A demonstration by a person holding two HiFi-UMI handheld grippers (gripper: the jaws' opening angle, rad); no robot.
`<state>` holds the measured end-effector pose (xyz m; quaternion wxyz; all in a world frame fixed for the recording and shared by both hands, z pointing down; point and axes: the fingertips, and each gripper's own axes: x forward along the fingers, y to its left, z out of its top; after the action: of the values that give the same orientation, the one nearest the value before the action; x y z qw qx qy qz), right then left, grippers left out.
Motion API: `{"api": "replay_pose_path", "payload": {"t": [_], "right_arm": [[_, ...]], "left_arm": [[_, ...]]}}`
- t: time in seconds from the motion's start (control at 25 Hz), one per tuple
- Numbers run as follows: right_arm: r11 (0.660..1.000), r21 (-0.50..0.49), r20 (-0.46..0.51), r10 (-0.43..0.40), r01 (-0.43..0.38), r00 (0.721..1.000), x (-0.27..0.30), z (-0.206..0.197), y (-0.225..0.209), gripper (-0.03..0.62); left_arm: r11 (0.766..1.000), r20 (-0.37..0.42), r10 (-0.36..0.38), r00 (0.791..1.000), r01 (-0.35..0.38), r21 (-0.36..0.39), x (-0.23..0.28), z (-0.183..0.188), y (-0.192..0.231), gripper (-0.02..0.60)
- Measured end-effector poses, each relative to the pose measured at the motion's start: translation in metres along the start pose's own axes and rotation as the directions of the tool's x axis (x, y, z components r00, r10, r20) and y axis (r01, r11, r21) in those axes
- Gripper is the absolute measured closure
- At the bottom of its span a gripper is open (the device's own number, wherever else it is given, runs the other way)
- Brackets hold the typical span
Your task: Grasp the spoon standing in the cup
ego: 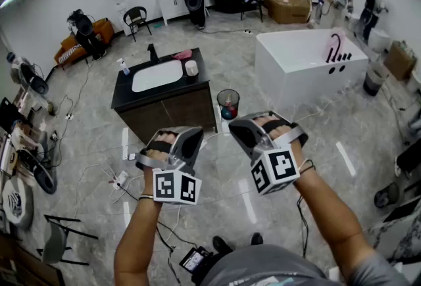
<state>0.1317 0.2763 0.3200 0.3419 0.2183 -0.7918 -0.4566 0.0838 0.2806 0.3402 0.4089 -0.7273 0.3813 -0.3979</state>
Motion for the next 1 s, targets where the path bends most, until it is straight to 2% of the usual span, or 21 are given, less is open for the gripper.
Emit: {"api": "replay_pose_path", "payload": {"t": [0.44,1.0], "right_arm": [[1.000,0.014,-0.015,0.004,-0.004,1.000,0.018,0.015,0.006,0.563],[0.997,0.067,-0.037,-0.041,0.043,0.998,0.048,0.052,0.010,0.560]], "left_arm": [[1.000,0.013,-0.003,1.000,0.003,-0.012,-0.006,-0.024,0.001,0.580],[1.000,0.050,0.004,0.999,-0.004,-0.011,-0.030,-0.071,0.012,0.580]]}}
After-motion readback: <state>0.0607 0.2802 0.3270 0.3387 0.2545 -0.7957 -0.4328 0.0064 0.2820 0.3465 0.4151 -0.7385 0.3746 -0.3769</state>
